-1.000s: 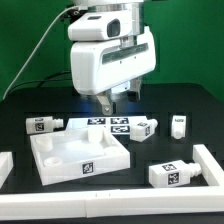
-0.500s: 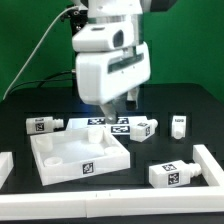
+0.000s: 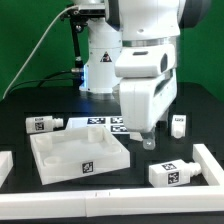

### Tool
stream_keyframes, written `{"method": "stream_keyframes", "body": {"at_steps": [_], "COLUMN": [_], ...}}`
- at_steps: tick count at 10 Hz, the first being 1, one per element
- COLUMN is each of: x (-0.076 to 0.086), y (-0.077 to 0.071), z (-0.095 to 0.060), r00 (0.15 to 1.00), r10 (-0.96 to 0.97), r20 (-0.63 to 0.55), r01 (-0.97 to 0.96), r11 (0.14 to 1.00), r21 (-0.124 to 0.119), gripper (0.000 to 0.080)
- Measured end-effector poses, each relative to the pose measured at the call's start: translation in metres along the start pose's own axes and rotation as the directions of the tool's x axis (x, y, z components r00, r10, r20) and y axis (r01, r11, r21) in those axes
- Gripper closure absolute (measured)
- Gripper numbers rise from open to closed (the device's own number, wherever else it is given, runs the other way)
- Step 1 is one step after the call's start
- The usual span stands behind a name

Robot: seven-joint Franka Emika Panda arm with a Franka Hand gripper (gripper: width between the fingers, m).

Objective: Assemble one leg

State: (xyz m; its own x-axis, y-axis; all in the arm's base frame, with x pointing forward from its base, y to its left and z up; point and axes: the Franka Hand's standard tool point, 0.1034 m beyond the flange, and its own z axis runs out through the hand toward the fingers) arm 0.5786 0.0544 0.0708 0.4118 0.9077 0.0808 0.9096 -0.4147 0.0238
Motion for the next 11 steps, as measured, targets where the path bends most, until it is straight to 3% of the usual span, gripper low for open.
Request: {"method": "stream_keyframes", "body": {"at_steps": [4, 6, 7, 10, 11], "x": [0.004, 0.030, 0.038, 0.032, 0.033], "y": [0.004, 0.018, 0.019, 0.017, 0.017], "z": [0.001, 0.019, 0.030, 0.045, 0.045], "r00": [1.000, 0.998, 0.997, 0.998, 0.998], "r10": [-0.024, -0.066, -0.069, -0.059, -0.059], "r20": [-0.001, -0.013, -0.028, -0.028, -0.032], "r01": [0.024, 0.065, 0.068, 0.059, 0.059], "r11": [1.000, 0.998, 0.997, 0.998, 0.998], "r21": [-0.006, -0.010, -0.020, -0.008, -0.015], "gripper": [0.0150, 0.0150, 0.0150, 0.0150, 0.0150]}}
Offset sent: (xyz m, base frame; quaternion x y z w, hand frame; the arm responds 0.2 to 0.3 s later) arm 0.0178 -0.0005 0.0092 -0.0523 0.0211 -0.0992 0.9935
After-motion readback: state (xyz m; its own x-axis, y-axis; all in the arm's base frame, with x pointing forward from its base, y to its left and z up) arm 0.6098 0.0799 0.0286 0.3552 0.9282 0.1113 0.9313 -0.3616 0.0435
